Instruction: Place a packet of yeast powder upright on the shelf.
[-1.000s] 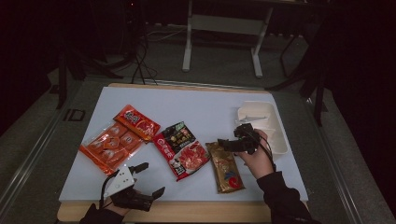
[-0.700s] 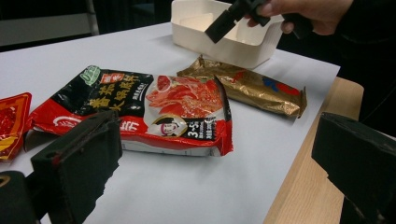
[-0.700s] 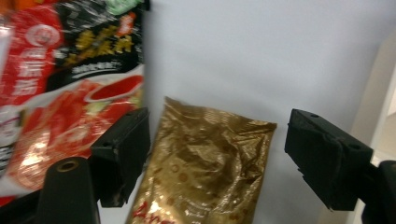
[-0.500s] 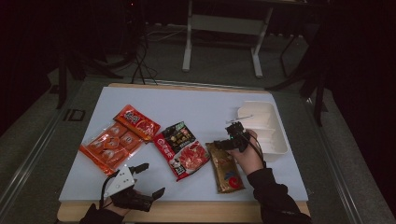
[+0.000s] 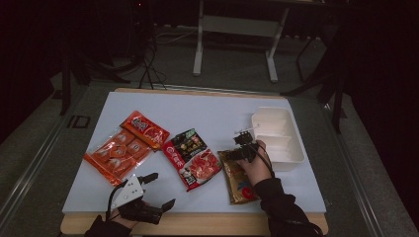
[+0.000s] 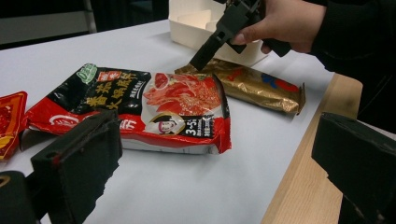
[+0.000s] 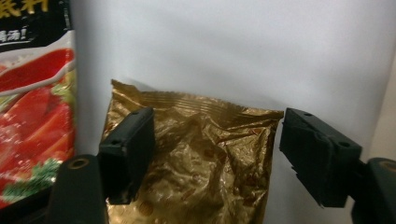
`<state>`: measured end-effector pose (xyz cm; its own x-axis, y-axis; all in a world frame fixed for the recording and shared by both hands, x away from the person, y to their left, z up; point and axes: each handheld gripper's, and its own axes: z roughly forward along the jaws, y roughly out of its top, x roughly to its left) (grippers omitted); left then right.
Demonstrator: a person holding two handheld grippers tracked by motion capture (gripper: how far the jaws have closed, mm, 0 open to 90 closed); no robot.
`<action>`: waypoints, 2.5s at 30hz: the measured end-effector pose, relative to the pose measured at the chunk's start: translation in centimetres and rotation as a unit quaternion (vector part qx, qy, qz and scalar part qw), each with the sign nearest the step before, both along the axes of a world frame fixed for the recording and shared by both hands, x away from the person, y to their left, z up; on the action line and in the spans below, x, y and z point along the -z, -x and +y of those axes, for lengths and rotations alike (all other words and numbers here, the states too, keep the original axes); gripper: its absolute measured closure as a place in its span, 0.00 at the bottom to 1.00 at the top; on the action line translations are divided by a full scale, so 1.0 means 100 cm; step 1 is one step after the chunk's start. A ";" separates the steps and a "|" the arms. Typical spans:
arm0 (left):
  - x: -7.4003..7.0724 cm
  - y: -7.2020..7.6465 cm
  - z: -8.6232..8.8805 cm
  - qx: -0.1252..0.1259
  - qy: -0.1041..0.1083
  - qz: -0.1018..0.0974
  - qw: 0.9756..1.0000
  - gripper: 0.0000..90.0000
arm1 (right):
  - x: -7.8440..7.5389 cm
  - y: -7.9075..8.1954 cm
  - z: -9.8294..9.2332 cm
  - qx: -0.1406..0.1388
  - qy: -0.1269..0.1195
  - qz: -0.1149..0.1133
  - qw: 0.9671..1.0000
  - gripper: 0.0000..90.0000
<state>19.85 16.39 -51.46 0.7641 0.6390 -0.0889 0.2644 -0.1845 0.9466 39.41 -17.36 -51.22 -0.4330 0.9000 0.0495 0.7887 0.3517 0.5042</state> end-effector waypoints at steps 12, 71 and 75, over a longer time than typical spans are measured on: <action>0.001 -0.001 -0.003 0.004 -0.010 0.002 1.000 0.02 | 0.005 -0.004 0.001 -0.003 -0.022 0.034 0.999 0.69; 0.004 -0.003 -0.003 -0.001 -0.021 0.012 1.000 0.02 | -0.130 0.069 -0.018 -0.148 -0.128 -0.128 0.972 0.99; 0.004 -0.004 -0.002 -0.003 -0.019 0.013 1.000 0.02 | -0.140 0.067 -0.020 -0.149 -0.141 -0.133 0.970 0.99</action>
